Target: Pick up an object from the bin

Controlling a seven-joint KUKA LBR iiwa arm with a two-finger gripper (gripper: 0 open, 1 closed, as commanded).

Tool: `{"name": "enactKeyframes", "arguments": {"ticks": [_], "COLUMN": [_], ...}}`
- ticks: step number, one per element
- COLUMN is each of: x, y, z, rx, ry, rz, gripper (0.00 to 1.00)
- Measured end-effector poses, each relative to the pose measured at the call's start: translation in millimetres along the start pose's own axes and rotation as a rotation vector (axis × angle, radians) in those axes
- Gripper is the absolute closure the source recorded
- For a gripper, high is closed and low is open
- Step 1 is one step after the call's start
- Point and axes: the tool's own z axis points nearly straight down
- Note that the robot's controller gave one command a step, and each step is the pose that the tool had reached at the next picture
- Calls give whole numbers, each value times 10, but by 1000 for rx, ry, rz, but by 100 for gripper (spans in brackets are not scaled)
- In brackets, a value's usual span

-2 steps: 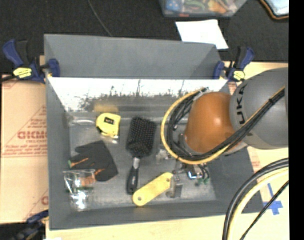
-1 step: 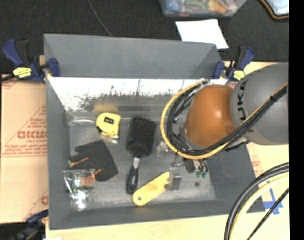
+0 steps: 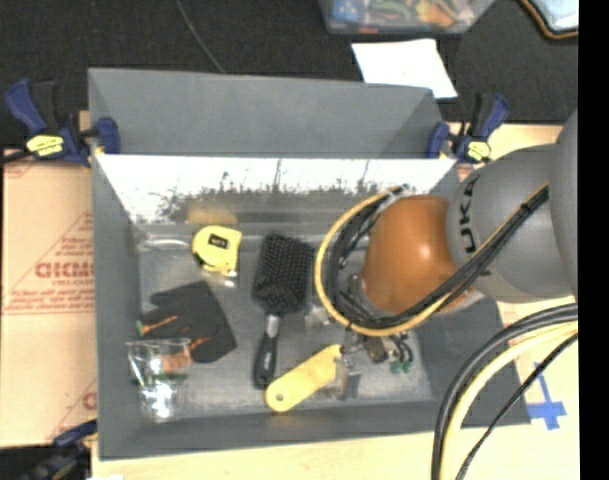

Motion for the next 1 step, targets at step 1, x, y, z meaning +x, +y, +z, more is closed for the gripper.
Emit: {"name": "enactKeyframes", "arguments": {"ticks": [1], "x": [1], "y": [17], "z": [-107], "rx": [0], "ry": [-1], "rz": [18], "gripper": [0]}}
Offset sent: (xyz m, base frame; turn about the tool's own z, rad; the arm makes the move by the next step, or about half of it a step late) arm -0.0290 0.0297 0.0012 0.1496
